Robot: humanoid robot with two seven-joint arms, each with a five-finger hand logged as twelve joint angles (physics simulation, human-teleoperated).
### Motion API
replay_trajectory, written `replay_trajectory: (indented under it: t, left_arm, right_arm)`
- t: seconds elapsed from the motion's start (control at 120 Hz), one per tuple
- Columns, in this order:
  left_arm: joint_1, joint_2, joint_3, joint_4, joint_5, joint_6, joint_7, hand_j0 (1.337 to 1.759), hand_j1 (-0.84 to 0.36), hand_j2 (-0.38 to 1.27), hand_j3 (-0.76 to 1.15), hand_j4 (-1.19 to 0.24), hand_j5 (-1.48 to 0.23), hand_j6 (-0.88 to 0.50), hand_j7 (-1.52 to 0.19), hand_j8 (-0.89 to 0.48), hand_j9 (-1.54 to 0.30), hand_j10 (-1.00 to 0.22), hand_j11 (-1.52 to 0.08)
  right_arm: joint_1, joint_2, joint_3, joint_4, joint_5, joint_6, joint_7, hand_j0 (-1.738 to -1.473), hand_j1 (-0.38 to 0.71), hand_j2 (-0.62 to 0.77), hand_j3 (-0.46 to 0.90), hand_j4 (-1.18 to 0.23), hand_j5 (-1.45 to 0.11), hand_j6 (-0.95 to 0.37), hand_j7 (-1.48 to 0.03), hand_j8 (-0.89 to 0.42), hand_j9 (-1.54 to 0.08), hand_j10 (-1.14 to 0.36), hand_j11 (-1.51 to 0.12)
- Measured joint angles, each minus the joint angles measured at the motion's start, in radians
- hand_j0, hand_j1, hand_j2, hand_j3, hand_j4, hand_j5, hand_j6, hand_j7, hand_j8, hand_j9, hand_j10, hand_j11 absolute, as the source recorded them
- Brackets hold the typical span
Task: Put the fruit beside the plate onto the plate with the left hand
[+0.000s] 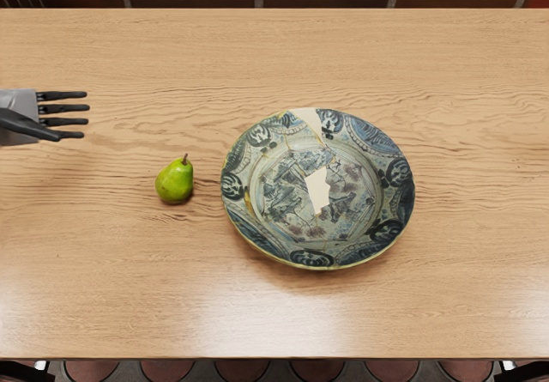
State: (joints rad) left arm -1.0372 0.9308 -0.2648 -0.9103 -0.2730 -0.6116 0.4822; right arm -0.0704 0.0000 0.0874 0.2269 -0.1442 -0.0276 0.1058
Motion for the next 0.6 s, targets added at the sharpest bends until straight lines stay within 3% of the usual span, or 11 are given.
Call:
replay_trajectory:
  t: [0.15,0.317,0.433,0.492,0.6]
  left_arm:
    - [-0.007,-0.003,-0.001,-0.001,0.001,0.0,0.009,1.658,0.35,0.0,0.0,0.0,0.0,0.0,0.0,0.0,0.0,0.0,0.0]
    - [-0.124,-0.008,-0.003,-0.023,0.022,0.0,0.092,1.658,0.34,0.0,0.0,0.0,0.0,0.0,0.0,0.0,0.0,0.0,0.0]
    - [-0.165,-0.122,-0.004,-0.057,0.166,0.0,0.117,1.658,0.33,0.0,0.0,-0.01,-0.02,-0.01,-0.02,-0.01,-0.02,-0.01,-0.02]
    - [-0.21,-0.059,-0.009,-0.169,0.276,0.0,0.122,1.658,0.33,0.0,0.0,-0.02,-0.02,-0.02,-0.02,-0.02,-0.02,-0.02,-0.02]
    - [-0.214,0.005,-0.051,-0.447,0.5,0.0,0.126,1.658,0.32,0.0,0.0,-0.02,-0.03,-0.02,-0.03,-0.02,-0.03,-0.02,-0.03]
  right_arm:
    - [0.0,0.0,0.0,0.0,0.0,0.0,0.0,-1.658,-0.33,0.0,0.0,-0.02,-0.02,-0.02,-0.02,-0.02,-0.02,-0.02,-0.02]
    - [0.001,0.0,0.001,0.002,0.0,0.0,0.0,-1.658,-0.33,0.0,0.0,-0.02,-0.02,-0.02,-0.02,-0.02,-0.02,-0.02,-0.02]
    - [0.001,0.0,0.001,0.003,0.0,0.0,0.0,-1.658,-0.33,0.0,0.0,-0.02,-0.02,-0.02,-0.02,-0.02,-0.02,-0.02,-0.02]
    - [0.001,0.0,0.001,0.003,0.0,0.0,0.0,-1.658,-0.33,0.0,0.0,-0.02,-0.02,-0.02,-0.02,-0.02,-0.02,-0.02,-0.02]
    - [0.001,0.0,0.002,0.003,0.0,0.0,0.0,-1.658,-0.33,0.0,0.0,-0.02,-0.02,-0.02,-0.02,-0.02,-0.02,-0.01,-0.02]
